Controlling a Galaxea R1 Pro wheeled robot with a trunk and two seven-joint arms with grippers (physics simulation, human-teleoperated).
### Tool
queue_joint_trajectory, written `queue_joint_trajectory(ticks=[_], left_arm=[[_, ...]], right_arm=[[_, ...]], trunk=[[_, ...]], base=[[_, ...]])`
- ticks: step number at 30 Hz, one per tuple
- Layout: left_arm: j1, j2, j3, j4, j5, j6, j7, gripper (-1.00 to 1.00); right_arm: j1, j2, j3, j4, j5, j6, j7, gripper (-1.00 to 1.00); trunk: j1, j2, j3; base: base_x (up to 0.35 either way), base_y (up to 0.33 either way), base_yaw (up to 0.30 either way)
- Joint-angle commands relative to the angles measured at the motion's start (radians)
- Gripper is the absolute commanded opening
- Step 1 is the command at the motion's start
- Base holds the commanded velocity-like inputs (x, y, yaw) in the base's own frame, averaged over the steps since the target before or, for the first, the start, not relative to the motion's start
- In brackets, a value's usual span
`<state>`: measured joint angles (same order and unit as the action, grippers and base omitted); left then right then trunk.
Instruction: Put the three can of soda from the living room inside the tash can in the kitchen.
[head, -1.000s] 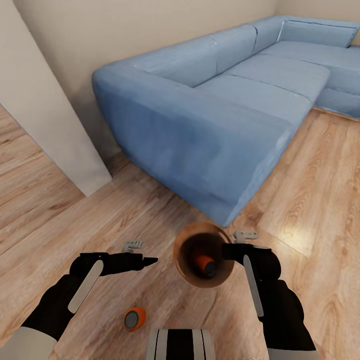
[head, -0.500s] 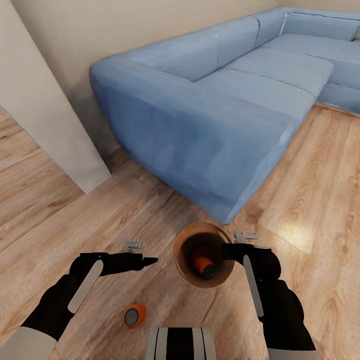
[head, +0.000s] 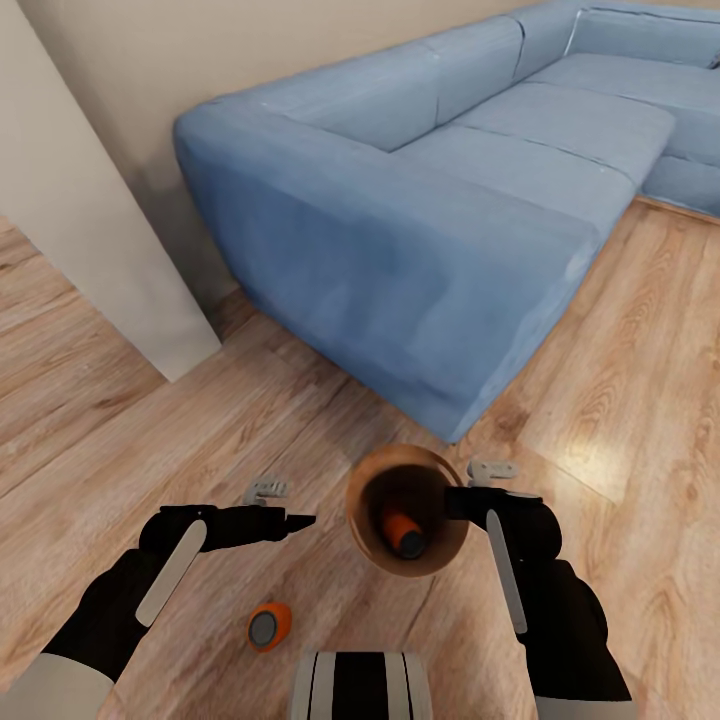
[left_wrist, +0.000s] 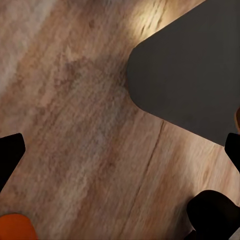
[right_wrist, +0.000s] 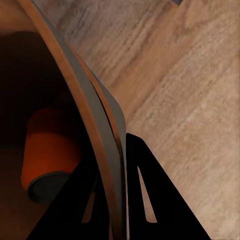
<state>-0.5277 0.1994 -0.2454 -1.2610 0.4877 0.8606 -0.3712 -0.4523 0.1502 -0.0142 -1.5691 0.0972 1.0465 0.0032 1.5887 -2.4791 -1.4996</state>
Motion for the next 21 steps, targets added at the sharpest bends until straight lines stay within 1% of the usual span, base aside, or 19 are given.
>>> queue_joint_trajectory(ticks=[1,12,21], left_arm=[[0.0,0.0,0.0,0.0,0.0,0.0,0.0,1.0],[0.0,0.001,0.0,0.0,0.0,0.001,-0.002,1.0],[0.0,0.001,0.0,0.0,0.0,0.0,0.0,1.0]], right_arm=[[0.0,0.0,0.0,0.0,-0.022,0.0,0.003,-1.0],[0.0,0.0,-0.001,0.0,-0.022,0.0,0.003,-1.0],[0.0,0.001,-0.001,0.0,-0.021,0.001,0.004,-1.0]], trunk=[[0.0,0.0,-0.001],[0.0,0.0,-0.016],[0.0,0.0,-0.017]], base=[[0.0,0.0,0.0],[0.0,0.0,0.0],[0.0,0.0,0.0]])
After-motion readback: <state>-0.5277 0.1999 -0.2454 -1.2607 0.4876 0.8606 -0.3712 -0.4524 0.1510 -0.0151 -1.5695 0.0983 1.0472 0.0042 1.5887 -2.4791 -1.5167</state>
